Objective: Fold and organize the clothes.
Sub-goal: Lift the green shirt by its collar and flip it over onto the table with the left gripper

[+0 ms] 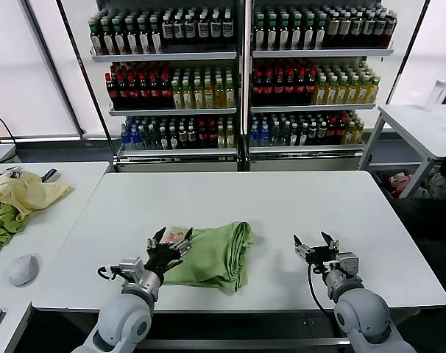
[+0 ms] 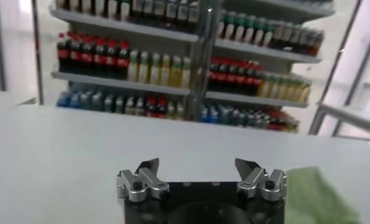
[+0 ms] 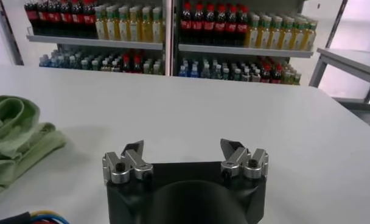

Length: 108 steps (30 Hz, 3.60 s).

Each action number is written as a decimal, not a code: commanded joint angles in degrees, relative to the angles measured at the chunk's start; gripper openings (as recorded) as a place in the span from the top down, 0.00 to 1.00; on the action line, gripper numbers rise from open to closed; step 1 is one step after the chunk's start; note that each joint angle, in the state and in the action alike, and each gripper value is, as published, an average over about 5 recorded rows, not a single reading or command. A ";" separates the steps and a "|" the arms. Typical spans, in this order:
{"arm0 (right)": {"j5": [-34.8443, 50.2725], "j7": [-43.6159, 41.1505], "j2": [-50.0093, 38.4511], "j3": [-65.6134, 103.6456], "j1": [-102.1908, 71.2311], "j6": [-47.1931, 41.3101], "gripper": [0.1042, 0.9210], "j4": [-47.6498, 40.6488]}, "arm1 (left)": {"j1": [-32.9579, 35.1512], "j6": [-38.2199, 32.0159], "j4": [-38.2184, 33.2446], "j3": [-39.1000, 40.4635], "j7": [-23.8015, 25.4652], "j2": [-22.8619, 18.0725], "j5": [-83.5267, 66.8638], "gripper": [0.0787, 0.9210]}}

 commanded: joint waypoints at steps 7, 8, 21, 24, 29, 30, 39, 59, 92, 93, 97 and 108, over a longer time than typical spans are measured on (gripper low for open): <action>0.09 -0.05 -0.40 0.18 -0.19 0.26 0.12 0.34 | 1.56 1.49 4.57 -1.73 -0.94 -0.92 -0.79 0.12; 0.10 -0.05 -0.45 0.20 -0.20 0.28 0.12 0.40 | 1.37 1.52 4.75 -1.39 -0.97 -1.17 -0.43 0.12; 0.21 -0.02 -0.69 0.78 -0.81 0.35 0.12 1.33 | 0.69 2.79 6.42 0.02 -1.59 -2.35 1.61 0.36; 0.20 0.00 -0.67 0.80 -0.82 0.33 0.12 1.51 | 1.34 2.57 5.41 -0.11 -0.67 -2.36 -0.48 0.46; 0.18 0.05 -0.53 0.74 -0.65 0.31 0.12 1.56 | 2.08 1.38 4.31 -0.74 2.03 -2.59 -6.24 0.64; 0.18 0.06 -0.50 0.75 -0.62 0.31 0.12 1.57 | 2.00 1.16 4.28 -1.14 2.42 -2.65 -7.54 0.67; 0.37 0.24 -0.63 1.64 -0.76 0.15 0.12 2.73 | 0.91 2.44 1.98 -10.77 3.48 -2.43 -33.79 0.94; 0.90 -0.20 0.37 1.95 -0.32 1.30 0.12 2.47 | 0.88 8.84 3.29 -44.17 0.18 15.59 -55.44 0.95; 0.49 -0.80 1.04 2.00 1.20 1.81 0.12 2.26 | -19.24 8.84 15.72 18.54 -4.83 -17.86 11.70 0.95; 0.50 -0.84 1.07 1.95 1.31 1.82 0.12 2.16 | -19.82 8.96 16.63 18.92 -4.79 -18.61 12.25 0.95; 0.51 -1.00 1.18 1.62 1.92 1.82 0.12 1.68 | -21.70 7.54 18.69 19.81 -3.67 -20.83 14.22 0.95; 1.31 -1.02 1.24 -0.35 3.47 1.97 0.12 0.94 | -16.95 1.15 9.08 18.14 0.62 -17.17 7.31 0.63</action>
